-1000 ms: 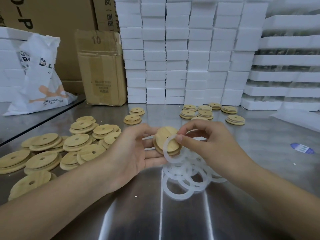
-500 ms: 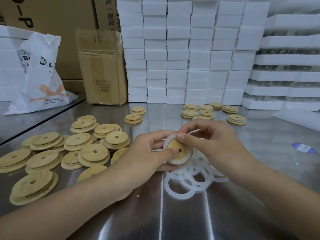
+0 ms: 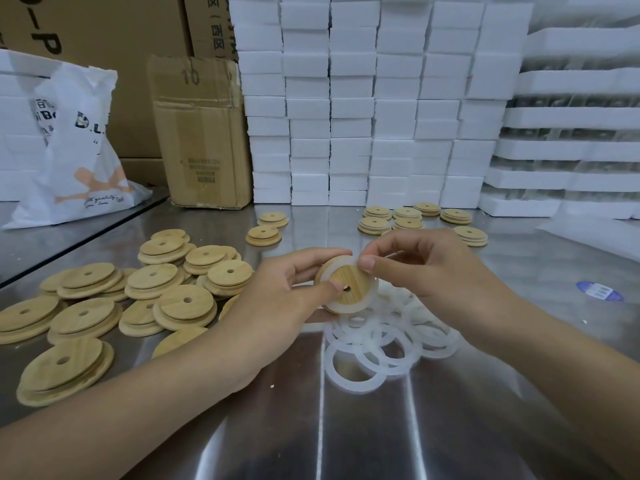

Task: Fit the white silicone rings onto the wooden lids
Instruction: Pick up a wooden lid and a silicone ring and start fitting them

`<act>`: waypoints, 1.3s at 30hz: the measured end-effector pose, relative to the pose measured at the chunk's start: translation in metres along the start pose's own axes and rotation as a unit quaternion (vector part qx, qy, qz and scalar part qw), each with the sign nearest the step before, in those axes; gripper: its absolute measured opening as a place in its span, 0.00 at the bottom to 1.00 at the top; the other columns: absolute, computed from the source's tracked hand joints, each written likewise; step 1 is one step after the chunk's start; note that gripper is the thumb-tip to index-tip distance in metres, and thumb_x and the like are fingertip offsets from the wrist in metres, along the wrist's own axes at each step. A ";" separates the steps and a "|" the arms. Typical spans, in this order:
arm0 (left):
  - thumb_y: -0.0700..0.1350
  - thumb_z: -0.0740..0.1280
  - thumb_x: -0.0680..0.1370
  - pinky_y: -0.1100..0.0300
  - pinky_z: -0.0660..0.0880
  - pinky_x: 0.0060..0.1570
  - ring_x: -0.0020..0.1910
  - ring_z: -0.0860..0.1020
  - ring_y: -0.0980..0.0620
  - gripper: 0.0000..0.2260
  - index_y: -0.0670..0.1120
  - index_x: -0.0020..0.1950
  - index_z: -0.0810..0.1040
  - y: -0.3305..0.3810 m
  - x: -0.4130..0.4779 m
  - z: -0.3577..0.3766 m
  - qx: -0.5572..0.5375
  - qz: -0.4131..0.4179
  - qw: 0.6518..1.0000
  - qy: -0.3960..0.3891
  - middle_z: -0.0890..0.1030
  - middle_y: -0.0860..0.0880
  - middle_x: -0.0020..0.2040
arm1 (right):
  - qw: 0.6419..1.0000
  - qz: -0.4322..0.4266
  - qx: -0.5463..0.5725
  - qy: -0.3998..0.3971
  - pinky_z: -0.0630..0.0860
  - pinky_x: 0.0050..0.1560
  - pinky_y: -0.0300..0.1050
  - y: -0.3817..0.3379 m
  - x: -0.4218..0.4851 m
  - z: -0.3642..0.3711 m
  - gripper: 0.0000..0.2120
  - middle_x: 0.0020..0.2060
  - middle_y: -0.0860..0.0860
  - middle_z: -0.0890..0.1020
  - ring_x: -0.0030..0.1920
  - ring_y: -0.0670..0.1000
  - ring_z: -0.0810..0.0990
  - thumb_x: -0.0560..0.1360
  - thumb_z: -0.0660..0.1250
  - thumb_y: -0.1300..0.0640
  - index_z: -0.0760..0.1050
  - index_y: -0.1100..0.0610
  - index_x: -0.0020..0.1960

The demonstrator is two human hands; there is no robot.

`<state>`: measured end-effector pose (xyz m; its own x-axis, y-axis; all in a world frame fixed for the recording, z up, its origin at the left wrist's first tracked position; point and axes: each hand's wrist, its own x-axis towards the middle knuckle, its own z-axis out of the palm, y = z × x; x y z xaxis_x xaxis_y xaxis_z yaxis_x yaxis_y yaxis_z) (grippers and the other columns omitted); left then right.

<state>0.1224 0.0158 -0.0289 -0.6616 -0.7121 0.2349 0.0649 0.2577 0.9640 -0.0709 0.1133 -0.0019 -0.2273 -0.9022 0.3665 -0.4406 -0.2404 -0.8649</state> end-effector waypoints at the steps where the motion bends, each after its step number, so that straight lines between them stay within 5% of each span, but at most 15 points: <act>1: 0.36 0.70 0.83 0.46 0.85 0.58 0.57 0.88 0.47 0.15 0.50 0.67 0.85 0.000 0.000 0.000 0.006 0.004 1.000 0.003 0.88 0.48 0.58 | 1.000 -0.001 0.001 0.003 0.77 0.42 0.30 0.000 0.000 0.000 0.04 0.39 0.47 0.88 0.39 0.42 0.85 0.77 0.76 0.56 0.88 0.51 0.44; 8: 0.35 0.71 0.82 0.59 0.85 0.53 0.53 0.89 0.51 0.17 0.48 0.69 0.84 0.002 0.000 0.000 0.055 0.042 0.998 0.007 0.89 0.49 0.57 | 1.000 -0.003 -0.007 0.026 0.77 0.46 0.53 0.001 -0.002 0.006 0.03 0.41 0.49 0.89 0.45 0.62 0.86 0.77 0.77 0.52 0.87 0.49 0.44; 12: 0.36 0.71 0.82 0.57 0.85 0.55 0.54 0.88 0.52 0.18 0.49 0.70 0.83 0.001 0.000 -0.001 0.069 0.049 0.996 0.005 0.89 0.52 0.56 | 1.000 -0.002 -0.001 0.027 0.81 0.45 0.39 0.002 -0.003 0.008 0.03 0.40 0.48 0.89 0.43 0.50 0.88 0.77 0.77 0.55 0.88 0.49 0.44; 17: 0.36 0.71 0.82 0.55 0.85 0.57 0.55 0.88 0.52 0.20 0.54 0.72 0.81 -0.003 0.000 -0.003 0.081 0.062 0.995 -0.005 0.89 0.54 0.58 | 0.999 0.008 -0.024 0.026 0.80 0.45 0.45 0.003 -0.001 0.005 0.03 0.39 0.48 0.89 0.41 0.54 0.87 0.76 0.78 0.51 0.88 0.48 0.43; 21: 0.37 0.69 0.84 0.51 0.86 0.54 0.54 0.88 0.48 0.23 0.62 0.72 0.79 -0.003 -0.001 -0.003 0.086 0.089 0.992 -0.020 0.88 0.52 0.58 | 1.000 0.016 -0.017 0.016 0.81 0.43 0.35 0.003 0.000 0.001 0.05 0.39 0.47 0.89 0.40 0.45 0.87 0.75 0.78 0.50 0.88 0.50 0.44; 25: 0.38 0.69 0.84 0.48 0.87 0.53 0.54 0.88 0.46 0.17 0.56 0.68 0.83 -0.005 0.001 -0.002 0.073 0.097 0.992 -0.016 0.88 0.52 0.58 | 0.999 0.028 -0.019 0.019 0.74 0.38 0.29 0.003 0.001 0.001 0.08 0.40 0.48 0.89 0.38 0.40 0.84 0.74 0.78 0.47 0.88 0.51 0.43; 31: 0.36 0.69 0.84 0.49 0.86 0.52 0.57 0.87 0.43 0.16 0.54 0.65 0.85 -0.006 0.004 -0.005 -0.035 0.057 0.998 -0.004 0.88 0.44 0.56 | 0.998 0.058 -0.028 0.012 0.80 0.56 0.53 0.002 0.002 -0.003 0.08 0.43 0.49 0.88 0.51 0.52 0.85 0.76 0.76 0.45 0.87 0.49 0.44; 39: 0.36 0.68 0.84 0.51 0.86 0.51 0.58 0.87 0.42 0.15 0.51 0.67 0.84 -0.007 0.005 -0.005 -0.117 0.029 0.993 -0.015 0.88 0.42 0.57 | 0.997 0.056 -0.052 0.015 0.72 0.46 0.57 -0.004 0.001 -0.005 0.08 0.44 0.54 0.87 0.42 0.65 0.77 0.78 0.74 0.46 0.87 0.49 0.45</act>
<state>0.1228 0.0071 -0.0334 -0.6731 -0.6802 0.2903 0.2723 0.1370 0.9524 -0.0737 0.1151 0.0040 -0.3050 -0.9101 0.2806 -0.4982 -0.0986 -0.8614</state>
